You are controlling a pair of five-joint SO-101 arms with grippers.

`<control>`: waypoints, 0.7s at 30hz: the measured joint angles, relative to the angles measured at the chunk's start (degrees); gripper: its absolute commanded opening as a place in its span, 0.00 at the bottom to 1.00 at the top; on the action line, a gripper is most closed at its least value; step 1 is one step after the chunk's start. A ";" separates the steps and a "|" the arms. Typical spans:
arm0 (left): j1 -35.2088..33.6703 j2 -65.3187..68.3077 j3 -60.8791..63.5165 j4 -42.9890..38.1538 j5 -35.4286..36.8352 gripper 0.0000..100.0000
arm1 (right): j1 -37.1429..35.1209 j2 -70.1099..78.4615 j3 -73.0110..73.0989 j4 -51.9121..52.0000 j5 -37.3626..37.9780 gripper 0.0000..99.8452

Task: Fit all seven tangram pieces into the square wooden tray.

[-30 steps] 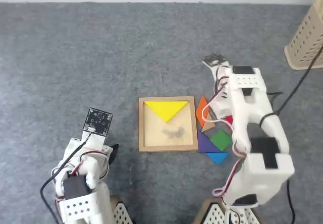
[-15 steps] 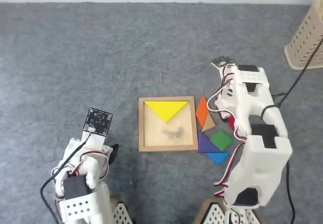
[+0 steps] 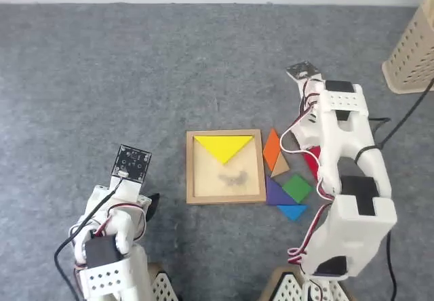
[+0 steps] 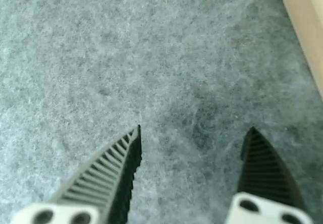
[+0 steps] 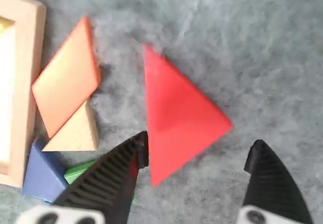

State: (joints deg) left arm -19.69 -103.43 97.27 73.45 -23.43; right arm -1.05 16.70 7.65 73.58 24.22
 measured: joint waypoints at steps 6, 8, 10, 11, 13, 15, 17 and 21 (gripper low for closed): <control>0.00 0.00 0.00 0.00 0.00 0.30 | -0.18 8.00 -0.26 -4.04 0.18 0.31; 0.00 0.00 0.00 0.00 0.00 0.30 | -0.18 8.79 -1.05 -4.22 0.18 0.31; 0.00 0.00 0.00 0.00 0.00 0.30 | -0.18 9.05 -1.32 -4.13 0.18 0.31; 0.00 0.00 0.00 0.00 0.00 0.30 | -0.18 9.05 -1.32 -4.13 0.18 0.31; 0.00 0.00 0.00 0.00 0.00 0.30 | -0.18 9.05 -1.41 -4.04 0.18 0.31; 0.00 0.00 0.00 0.00 0.00 0.30 | -0.18 9.05 -1.41 -4.04 0.18 0.30; 0.00 0.00 0.00 0.00 0.00 0.30 | -0.18 9.05 -1.41 -3.96 0.18 0.26; 0.00 0.00 0.00 0.00 0.00 0.30 | 0.26 8.79 -1.58 -3.96 0.18 0.18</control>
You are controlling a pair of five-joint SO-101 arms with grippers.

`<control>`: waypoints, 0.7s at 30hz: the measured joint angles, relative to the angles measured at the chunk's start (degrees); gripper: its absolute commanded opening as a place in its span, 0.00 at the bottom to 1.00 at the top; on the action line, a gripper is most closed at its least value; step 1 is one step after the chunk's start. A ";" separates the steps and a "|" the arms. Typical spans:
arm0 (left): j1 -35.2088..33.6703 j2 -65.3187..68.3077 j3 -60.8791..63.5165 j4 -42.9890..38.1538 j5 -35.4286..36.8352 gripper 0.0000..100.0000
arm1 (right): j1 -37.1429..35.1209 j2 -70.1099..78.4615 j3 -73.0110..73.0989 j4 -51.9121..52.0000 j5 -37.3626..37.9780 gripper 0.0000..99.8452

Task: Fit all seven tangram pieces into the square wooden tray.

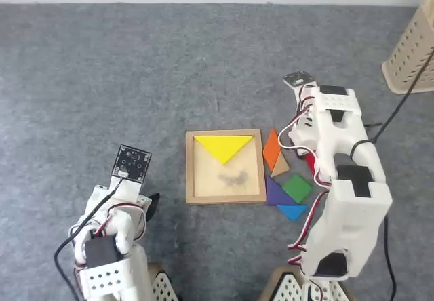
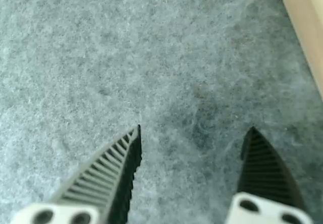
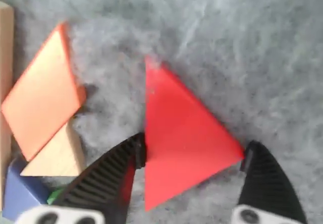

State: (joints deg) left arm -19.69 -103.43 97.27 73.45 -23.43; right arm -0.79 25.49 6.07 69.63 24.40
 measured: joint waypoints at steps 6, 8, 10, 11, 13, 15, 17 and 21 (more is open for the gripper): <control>0.00 0.00 0.00 0.00 0.00 0.30 | 0.18 0.09 -0.70 -0.09 0.00 0.18; 0.00 0.00 0.00 0.00 0.00 0.30 | 0.18 0.09 -0.70 -0.09 0.00 0.18; 0.00 0.00 0.00 0.00 0.00 0.30 | 0.18 0.09 -0.70 -0.09 0.00 0.16; 0.00 0.00 0.00 0.00 0.00 0.30 | 0.18 0.09 -0.70 -0.09 -0.18 0.15; 0.00 0.00 0.00 0.00 0.00 0.30 | 0.18 0.09 -0.88 -0.09 -0.88 0.12; 0.00 0.00 0.00 0.00 0.00 0.30 | 0.18 -0.26 -0.88 -0.35 -1.23 0.12; 0.00 0.00 0.00 0.00 0.00 0.30 | 0.18 -1.32 -0.53 0.35 -1.49 0.12; 0.00 0.00 0.00 0.00 0.00 0.30 | -0.62 -5.27 2.81 0.88 -2.90 0.12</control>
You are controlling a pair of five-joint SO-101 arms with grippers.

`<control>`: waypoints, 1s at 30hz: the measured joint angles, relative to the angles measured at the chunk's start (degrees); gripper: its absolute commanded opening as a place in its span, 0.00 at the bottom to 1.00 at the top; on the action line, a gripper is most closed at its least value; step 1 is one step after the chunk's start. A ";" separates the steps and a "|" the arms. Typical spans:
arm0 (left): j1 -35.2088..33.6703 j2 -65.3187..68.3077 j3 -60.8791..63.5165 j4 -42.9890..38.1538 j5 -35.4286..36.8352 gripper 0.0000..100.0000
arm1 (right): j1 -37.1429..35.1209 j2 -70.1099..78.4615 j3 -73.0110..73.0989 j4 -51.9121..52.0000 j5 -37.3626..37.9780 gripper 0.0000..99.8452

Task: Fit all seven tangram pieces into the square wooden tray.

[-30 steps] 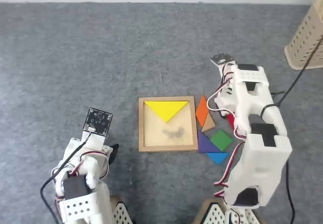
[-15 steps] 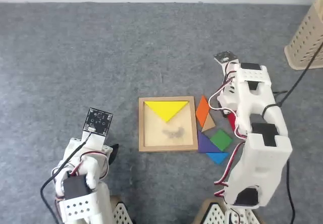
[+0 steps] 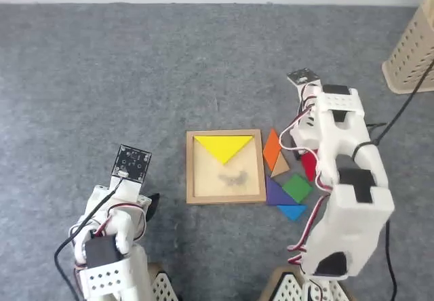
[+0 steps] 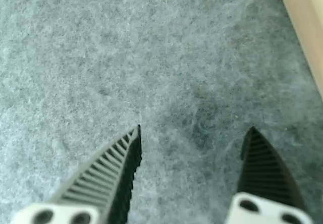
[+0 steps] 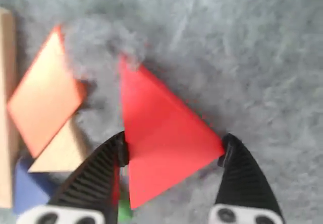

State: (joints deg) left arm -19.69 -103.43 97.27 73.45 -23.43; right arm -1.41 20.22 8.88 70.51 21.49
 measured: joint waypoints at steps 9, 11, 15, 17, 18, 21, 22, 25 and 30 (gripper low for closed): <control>0.00 0.00 0.00 0.00 0.00 0.30 | -5.80 -13.27 10.81 0.18 -1.32 0.12; 0.00 0.00 0.00 0.00 0.00 0.30 | -6.68 -15.56 11.43 0.26 -2.81 0.12; 0.00 0.00 0.00 0.00 0.00 0.30 | -10.99 -18.29 11.43 0.97 -6.07 0.12; 0.00 0.00 0.00 0.00 0.00 0.30 | -14.33 -18.46 10.99 2.64 -8.18 0.12; 0.00 0.00 0.00 0.00 0.00 0.30 | -16.26 -18.46 10.46 2.99 -9.32 0.12; 0.00 0.00 0.00 0.00 0.00 0.30 | -22.77 -18.02 7.03 4.04 -13.63 0.12; 0.00 0.00 0.00 0.00 0.00 0.30 | -24.79 -17.14 5.63 4.40 -15.65 0.12; 0.00 0.00 0.00 0.00 0.00 0.30 | -30.07 -12.75 2.11 4.57 -20.57 0.12; 0.00 0.00 0.00 0.00 0.00 0.30 | -35.52 -4.66 -4.31 4.75 -27.25 0.12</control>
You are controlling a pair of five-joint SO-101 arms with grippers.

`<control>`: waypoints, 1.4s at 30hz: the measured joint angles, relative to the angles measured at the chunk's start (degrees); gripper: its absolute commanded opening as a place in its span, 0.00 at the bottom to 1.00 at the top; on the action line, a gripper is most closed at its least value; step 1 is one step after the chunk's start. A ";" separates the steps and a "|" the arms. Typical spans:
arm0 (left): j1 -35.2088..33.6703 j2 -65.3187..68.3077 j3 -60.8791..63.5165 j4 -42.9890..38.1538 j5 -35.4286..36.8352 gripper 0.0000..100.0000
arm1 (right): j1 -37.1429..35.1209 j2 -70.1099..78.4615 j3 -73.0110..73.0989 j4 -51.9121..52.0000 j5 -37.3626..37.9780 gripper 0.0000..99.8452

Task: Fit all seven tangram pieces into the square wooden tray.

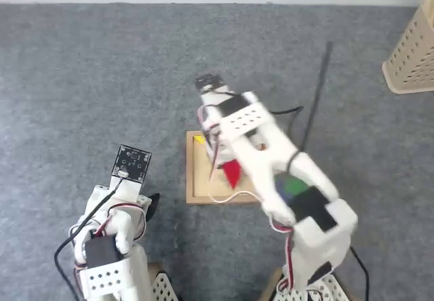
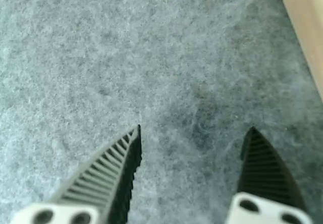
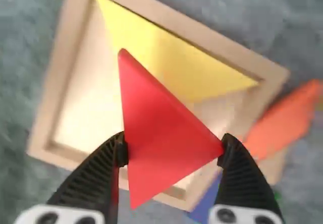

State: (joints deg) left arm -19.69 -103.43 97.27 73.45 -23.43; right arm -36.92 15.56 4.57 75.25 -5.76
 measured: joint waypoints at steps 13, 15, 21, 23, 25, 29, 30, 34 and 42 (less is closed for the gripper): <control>0.00 0.00 0.00 0.00 0.00 0.30 | -6.95 4.57 -4.75 0.00 -16.70 0.12; 0.00 0.00 0.00 0.00 0.00 0.30 | -7.03 4.57 -4.75 0.00 -17.85 0.12; 0.00 0.00 0.00 0.00 0.00 0.30 | -7.03 4.57 -4.75 0.00 -18.37 0.12; 0.00 0.00 0.00 0.00 0.00 0.30 | -7.12 4.57 -4.75 0.00 -18.37 0.13; 0.00 0.00 0.00 0.00 0.00 0.30 | -7.12 4.57 -4.75 0.00 -18.37 0.17; 0.00 0.00 0.00 0.00 0.00 0.30 | -7.12 4.57 -4.75 0.00 -18.46 0.28; 0.00 0.00 0.00 0.00 0.00 0.30 | -7.12 4.57 -4.75 0.00 -18.46 0.30; 0.00 0.00 0.00 0.00 0.00 0.30 | -7.12 4.57 -4.84 0.00 -18.46 0.31; 0.00 0.00 0.00 0.00 0.00 0.30 | -7.12 4.57 -4.84 1.41 -18.29 0.27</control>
State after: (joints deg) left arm -19.69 -103.43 97.27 73.45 -23.43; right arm -44.04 20.13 -0.26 76.66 -24.04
